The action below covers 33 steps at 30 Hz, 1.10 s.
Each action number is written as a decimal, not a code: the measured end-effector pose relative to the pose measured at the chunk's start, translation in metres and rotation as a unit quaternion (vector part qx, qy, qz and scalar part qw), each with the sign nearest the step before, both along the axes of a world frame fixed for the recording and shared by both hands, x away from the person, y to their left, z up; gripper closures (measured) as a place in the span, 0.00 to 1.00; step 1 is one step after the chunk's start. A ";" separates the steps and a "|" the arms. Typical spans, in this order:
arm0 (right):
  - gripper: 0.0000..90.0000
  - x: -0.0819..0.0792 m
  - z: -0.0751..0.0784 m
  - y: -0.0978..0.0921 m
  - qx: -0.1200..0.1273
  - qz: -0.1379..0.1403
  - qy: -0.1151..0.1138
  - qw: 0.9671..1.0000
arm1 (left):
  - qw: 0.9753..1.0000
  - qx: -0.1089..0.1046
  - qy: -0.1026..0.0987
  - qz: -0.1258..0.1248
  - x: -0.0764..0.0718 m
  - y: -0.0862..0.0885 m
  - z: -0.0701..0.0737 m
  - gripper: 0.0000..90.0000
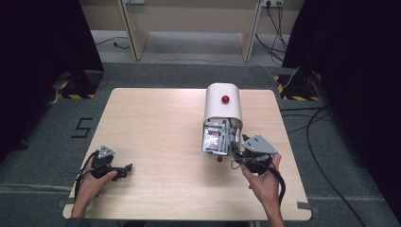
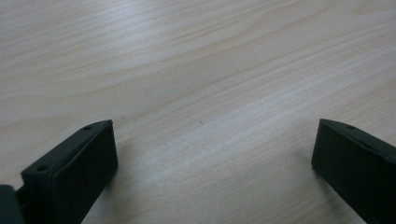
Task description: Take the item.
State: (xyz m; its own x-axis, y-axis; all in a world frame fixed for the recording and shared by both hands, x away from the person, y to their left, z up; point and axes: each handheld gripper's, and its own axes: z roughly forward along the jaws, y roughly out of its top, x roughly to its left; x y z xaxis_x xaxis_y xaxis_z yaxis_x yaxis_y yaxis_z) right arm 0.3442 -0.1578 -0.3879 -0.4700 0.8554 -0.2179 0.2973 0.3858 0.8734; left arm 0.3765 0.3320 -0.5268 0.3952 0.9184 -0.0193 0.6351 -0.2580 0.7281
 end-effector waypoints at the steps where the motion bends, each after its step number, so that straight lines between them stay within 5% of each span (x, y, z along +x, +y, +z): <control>1: 0.60 0.000 0.000 0.000 0.000 0.000 0.000 1.000 | 1.000 0.000 0.000 0.000 0.000 0.000 0.000 0.00; 9: 0.67 0.005 -0.008 0.009 -0.015 0.016 -0.005 1.000 | 1.000 0.000 0.000 0.000 0.000 0.000 0.000 0.00; 19: 0.89 0.006 -0.011 0.001 -0.004 0.018 -0.019 1.000 | 1.000 0.000 0.000 0.000 0.000 0.000 0.000 0.00; 33: 0.95 -0.014 0.013 -0.010 0.036 0.039 -0.065 0.996 | 1.000 -0.002 -0.001 0.001 0.000 0.000 0.000 0.00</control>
State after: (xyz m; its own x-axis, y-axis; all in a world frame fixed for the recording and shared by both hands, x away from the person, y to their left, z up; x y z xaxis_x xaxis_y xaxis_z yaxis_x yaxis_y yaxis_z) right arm 0.3300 -0.1675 -0.3749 -0.5081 0.8325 -0.2209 0.1514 0.3388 0.9286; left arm 0.3765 0.3318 -0.5269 0.3938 0.9190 -0.0217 0.6345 -0.2546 0.7298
